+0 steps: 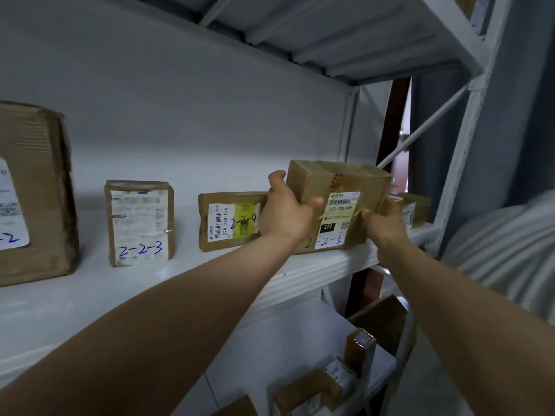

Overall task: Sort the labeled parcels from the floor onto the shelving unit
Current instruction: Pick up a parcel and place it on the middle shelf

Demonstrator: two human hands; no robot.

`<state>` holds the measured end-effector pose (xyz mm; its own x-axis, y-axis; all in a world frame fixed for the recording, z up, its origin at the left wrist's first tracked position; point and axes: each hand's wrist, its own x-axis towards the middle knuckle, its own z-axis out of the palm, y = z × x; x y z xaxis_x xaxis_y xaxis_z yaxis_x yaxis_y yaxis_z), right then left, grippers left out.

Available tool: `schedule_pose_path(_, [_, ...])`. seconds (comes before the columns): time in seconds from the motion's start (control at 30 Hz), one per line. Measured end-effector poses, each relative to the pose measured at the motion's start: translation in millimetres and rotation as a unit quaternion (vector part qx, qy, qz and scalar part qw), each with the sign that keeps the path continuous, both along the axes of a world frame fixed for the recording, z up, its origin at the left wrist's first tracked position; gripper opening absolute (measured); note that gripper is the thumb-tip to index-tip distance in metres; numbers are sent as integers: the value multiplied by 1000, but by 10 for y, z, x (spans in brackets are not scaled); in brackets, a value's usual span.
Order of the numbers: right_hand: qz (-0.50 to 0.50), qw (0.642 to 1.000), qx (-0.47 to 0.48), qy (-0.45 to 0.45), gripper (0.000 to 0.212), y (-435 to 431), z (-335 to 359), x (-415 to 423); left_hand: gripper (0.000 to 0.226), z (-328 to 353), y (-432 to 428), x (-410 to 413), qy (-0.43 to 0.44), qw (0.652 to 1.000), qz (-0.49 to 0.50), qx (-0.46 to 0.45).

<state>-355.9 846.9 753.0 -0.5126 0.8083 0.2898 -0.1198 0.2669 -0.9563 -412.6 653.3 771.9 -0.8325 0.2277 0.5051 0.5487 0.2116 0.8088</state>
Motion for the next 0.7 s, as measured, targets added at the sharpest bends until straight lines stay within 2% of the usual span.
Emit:
schedule_pose_path(0.1, [-16,1000,-15,-8,46,79,-66,-153,64,-38,98,-76,3,1000,12,-6])
schedule_pose_path(0.23, [-20,999,-24,-27,42,205,-60,-350,55,-58,223,-206,15,999,16,-35])
schedule_pose_path(0.53, [20,1000,2,-10,29,385,-53,-721,62,-103,390,-467,38,995,58,-69])
schedule_pose_path(0.7, [6,998,65,3,39,517,-207,-770,66,-235,433,-480,110,987,76,-90])
